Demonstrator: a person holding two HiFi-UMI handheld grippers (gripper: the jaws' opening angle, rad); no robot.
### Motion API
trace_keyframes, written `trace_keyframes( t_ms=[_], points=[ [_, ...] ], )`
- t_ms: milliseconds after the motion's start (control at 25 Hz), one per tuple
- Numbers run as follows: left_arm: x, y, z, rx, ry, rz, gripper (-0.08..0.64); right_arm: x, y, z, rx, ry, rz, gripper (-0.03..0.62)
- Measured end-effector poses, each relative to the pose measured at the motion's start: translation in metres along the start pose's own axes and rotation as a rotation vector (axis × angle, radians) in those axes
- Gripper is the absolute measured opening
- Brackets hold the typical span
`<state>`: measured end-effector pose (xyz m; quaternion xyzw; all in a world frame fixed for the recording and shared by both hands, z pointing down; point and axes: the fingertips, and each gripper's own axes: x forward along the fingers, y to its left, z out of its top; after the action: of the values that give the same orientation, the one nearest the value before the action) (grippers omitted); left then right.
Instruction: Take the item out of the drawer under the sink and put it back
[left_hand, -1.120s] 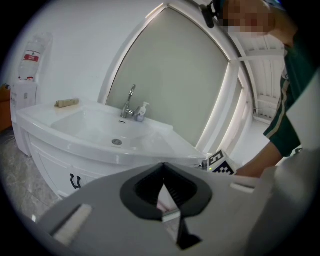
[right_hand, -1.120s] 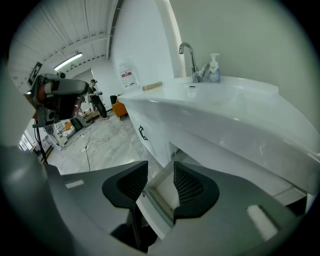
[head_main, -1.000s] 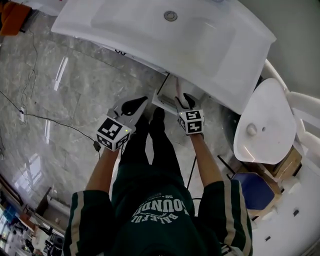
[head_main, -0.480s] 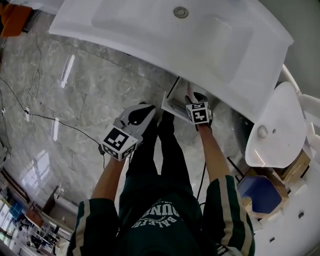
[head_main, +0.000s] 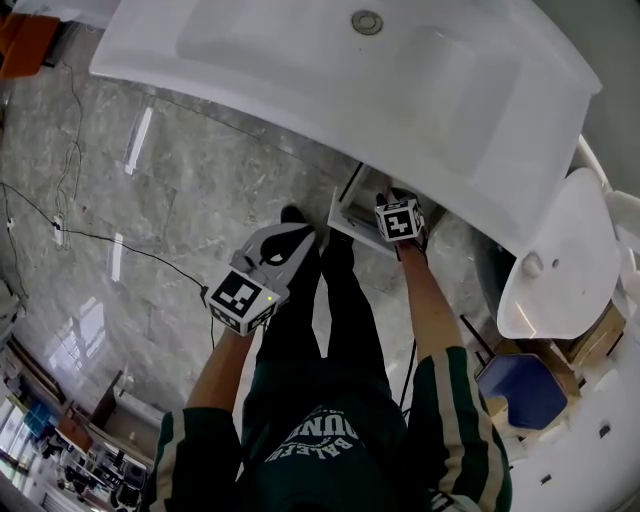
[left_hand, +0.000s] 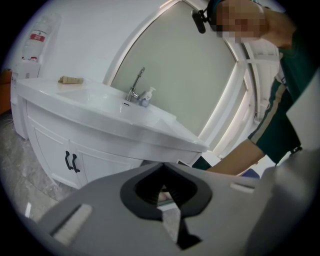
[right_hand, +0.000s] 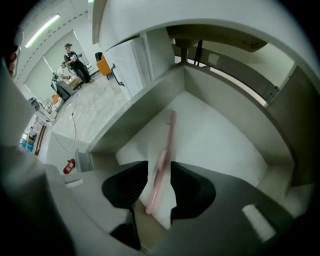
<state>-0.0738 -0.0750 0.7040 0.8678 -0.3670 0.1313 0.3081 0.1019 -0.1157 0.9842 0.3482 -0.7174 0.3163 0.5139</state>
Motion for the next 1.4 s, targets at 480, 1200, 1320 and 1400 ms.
trace_keyframes(
  t_ms=[480,1200,1320,1400],
  points=[
    [0.0,0.005,-0.007,-0.013,0.022,-0.003,0.049,0.007,-0.005,-0.009,-0.025,0.095,-0.048,0.052],
    [-0.004,-0.021,0.034,0.02,-0.026,-0.005,0.049,-0.065,0.001,0.002,-0.072,0.051,-0.082,0.051],
    [-0.01,-0.028,0.037,0.018,-0.037,0.014,0.049,-0.086,0.01,0.0,-0.069,0.02,-0.069,0.051],
    [-0.015,-0.031,0.039,0.01,-0.046,0.028,0.049,-0.106,0.016,0.0,-0.057,-0.013,-0.065,0.051]
  ],
)
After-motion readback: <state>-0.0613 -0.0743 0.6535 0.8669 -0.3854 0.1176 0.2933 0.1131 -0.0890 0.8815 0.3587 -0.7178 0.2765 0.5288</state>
